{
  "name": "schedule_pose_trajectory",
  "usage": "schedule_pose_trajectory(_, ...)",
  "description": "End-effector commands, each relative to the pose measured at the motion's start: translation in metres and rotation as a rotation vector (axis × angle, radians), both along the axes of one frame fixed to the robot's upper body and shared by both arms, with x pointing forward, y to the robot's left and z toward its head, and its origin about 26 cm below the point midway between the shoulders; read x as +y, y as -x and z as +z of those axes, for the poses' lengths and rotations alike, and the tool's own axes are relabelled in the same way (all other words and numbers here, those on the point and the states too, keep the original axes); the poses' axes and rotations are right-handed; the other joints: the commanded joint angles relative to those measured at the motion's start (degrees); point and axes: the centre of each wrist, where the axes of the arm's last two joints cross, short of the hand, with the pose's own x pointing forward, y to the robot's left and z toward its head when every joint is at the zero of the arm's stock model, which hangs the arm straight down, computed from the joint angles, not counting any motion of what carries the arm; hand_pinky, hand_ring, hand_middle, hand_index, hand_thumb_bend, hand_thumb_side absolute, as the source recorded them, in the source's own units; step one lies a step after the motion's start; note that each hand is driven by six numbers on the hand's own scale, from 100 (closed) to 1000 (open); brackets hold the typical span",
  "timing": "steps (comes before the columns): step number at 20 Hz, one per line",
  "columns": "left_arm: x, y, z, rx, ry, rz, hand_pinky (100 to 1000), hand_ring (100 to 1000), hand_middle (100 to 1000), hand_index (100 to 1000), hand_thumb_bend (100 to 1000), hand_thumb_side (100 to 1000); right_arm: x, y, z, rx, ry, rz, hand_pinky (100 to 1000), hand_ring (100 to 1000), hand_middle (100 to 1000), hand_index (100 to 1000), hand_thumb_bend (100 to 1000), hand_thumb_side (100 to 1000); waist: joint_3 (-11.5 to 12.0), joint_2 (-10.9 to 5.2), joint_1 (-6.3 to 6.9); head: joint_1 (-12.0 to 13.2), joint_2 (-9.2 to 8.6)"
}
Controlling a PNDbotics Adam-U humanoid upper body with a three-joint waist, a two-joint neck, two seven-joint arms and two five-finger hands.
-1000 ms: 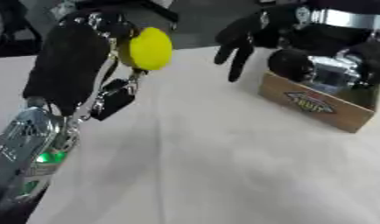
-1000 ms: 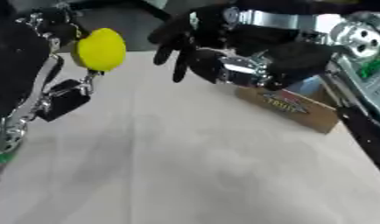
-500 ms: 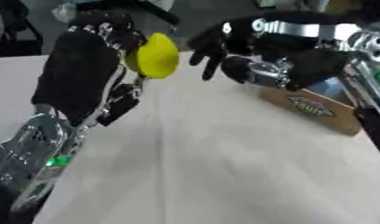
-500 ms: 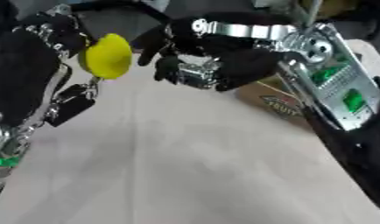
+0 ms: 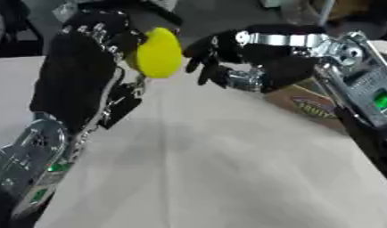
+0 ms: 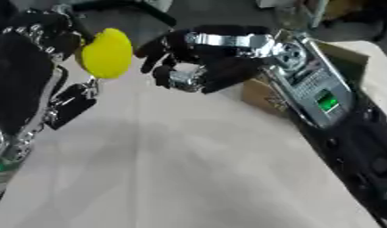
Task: Pick up the objects with one hand, pass them to the other hand, and then place them into the box on the other side of the table.
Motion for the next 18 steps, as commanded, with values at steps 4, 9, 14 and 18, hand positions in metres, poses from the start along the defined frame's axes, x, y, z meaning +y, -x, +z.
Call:
schedule_pose_trajectory(4,0.004,0.010,0.010,-0.072,-0.036,-0.026,679,591,511,540,100,100,0.003,-0.004,0.009,-0.045,0.008,-0.020,1000,763,813,945,107,599,0.0,-3.05,-1.04,0.2,1.19)
schedule_pose_trajectory(9,0.002,0.016,0.013,-0.082,-0.059,-0.064,684,593,513,541,100,100,0.008,-0.007,0.009,-0.017,0.019,0.004,1000,764,813,947,113,631,0.2,-3.54,-0.95,-0.5,1.65)
schedule_pose_trajectory(14,0.000,0.021,0.016,-0.084,-0.065,-0.090,686,593,513,540,100,100,0.010,-0.007,0.010,0.036,0.036,0.052,1000,765,814,953,113,666,0.4,-3.65,-0.84,-0.8,1.84)
schedule_pose_trajectory(18,-0.002,0.023,0.018,-0.086,-0.064,-0.102,685,592,512,540,100,100,0.012,-0.002,0.014,0.065,0.035,0.099,1000,764,814,955,109,667,0.5,-3.60,-0.80,-1.0,1.69)
